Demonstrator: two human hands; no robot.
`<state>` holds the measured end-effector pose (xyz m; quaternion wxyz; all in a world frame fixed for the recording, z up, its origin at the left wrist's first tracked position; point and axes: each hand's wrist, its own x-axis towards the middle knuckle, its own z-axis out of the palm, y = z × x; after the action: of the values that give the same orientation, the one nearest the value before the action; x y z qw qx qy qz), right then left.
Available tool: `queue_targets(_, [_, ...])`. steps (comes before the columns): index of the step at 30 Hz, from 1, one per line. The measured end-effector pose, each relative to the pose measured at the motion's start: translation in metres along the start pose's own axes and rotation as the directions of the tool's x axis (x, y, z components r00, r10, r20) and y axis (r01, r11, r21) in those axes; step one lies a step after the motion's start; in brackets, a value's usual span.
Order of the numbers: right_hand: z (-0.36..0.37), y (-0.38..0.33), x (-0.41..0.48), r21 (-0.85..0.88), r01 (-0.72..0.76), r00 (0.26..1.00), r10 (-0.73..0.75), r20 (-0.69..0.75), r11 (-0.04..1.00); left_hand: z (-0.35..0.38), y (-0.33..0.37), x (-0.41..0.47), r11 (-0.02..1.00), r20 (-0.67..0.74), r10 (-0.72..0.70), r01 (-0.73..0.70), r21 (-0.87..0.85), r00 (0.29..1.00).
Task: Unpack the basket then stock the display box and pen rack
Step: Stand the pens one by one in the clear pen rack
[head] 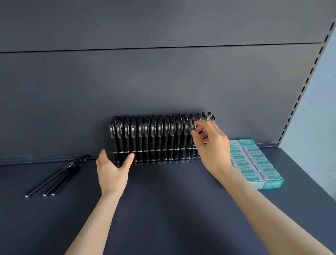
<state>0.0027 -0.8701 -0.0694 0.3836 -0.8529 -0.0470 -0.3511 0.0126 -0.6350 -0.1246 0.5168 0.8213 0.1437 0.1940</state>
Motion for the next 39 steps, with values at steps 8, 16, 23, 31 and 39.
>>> queue_targets(8, [0.041, -0.042, -0.037, 0.070, 0.012, 0.964, -0.031, 0.266, 0.997, -0.063, -0.018, -0.015, 0.972, -0.041, 0.130, -0.119, 0.201, 0.991])
queue_targets(16, [0.127, -0.105, -0.070, 0.034, 0.006, 0.897, -0.021, 0.441, 0.999, -0.139, -0.057, 0.022, 0.913, -0.040, 0.119, -0.094, 0.396, 0.992])
queue_targets(23, [0.211, -0.155, -0.091, -0.109, -0.078, 0.875, 0.121, 0.469, 0.991, -0.174, -0.096, 0.071, 0.818, 0.265, 0.156, -0.275, 0.506, 0.951])
queue_targets(31, [0.266, -0.182, -0.082, -0.252, -0.230, 0.864, 0.316, 0.391, 0.940, -0.195, -0.104, 0.109, 0.837, 0.488, 0.218, -0.420, 0.352, 0.845])
queue_targets(39, [0.277, -0.182, -0.071, -0.221, -0.392, 0.804, 0.449, 0.389, 0.893, -0.195, -0.108, 0.127, 0.843, 0.484, 0.174, -0.384, 0.377, 0.858])
